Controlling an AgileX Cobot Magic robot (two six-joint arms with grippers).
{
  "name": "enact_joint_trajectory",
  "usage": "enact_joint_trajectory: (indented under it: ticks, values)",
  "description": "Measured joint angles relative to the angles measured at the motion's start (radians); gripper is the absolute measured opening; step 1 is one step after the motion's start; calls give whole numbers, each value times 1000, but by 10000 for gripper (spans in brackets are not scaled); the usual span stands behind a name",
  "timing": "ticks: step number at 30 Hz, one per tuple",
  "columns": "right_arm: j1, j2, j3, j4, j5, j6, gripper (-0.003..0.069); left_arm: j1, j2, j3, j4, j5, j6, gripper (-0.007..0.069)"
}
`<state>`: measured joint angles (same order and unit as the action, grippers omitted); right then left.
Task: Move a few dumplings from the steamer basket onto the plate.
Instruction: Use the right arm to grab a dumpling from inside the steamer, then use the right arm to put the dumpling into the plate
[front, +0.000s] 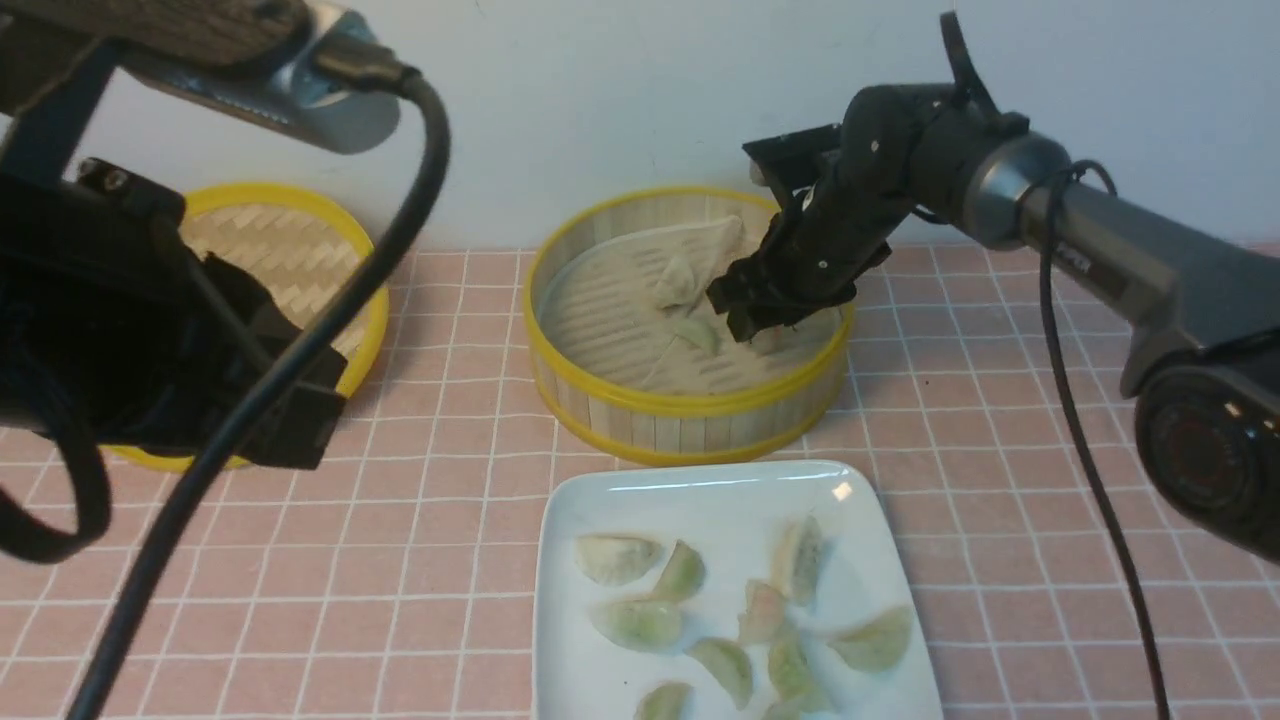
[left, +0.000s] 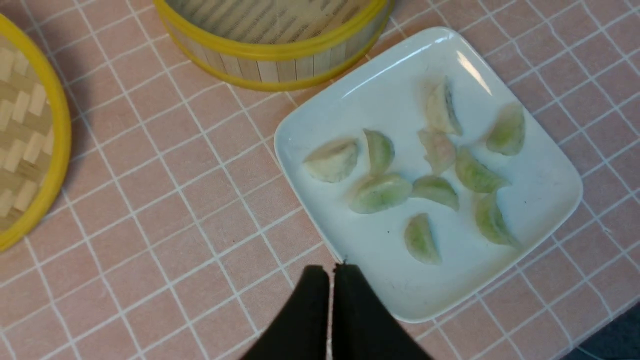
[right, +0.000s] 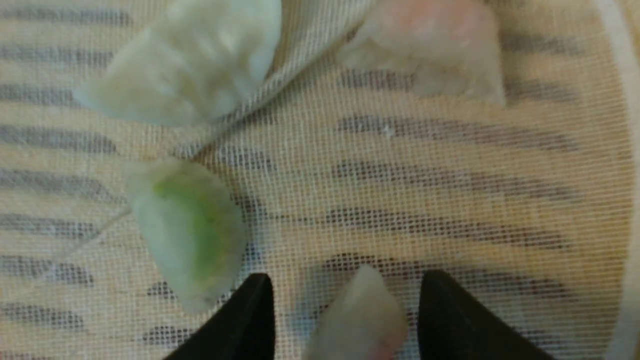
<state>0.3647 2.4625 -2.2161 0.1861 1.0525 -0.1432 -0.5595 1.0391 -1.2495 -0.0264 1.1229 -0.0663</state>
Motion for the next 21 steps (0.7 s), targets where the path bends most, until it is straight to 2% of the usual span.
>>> enact_joint_trajectory:
  ticks: [4,9,12,16,21]
  values:
    - [7,1,-32,-10,58,13,157,0,-32,0,26,3,-25,-6]
    - [7,-23,-137,-15,176,21,169,0,-43,0,50,4,-34,-6]
    - [7,-83,-159,-12,185,40,169,0,-43,0,54,5,-36,-6]
    - [7,-310,-23,41,188,58,169,0,-54,0,54,15,-37,-6]
    - [31,-560,350,119,190,65,169,0,-90,0,54,19,-37,-6]
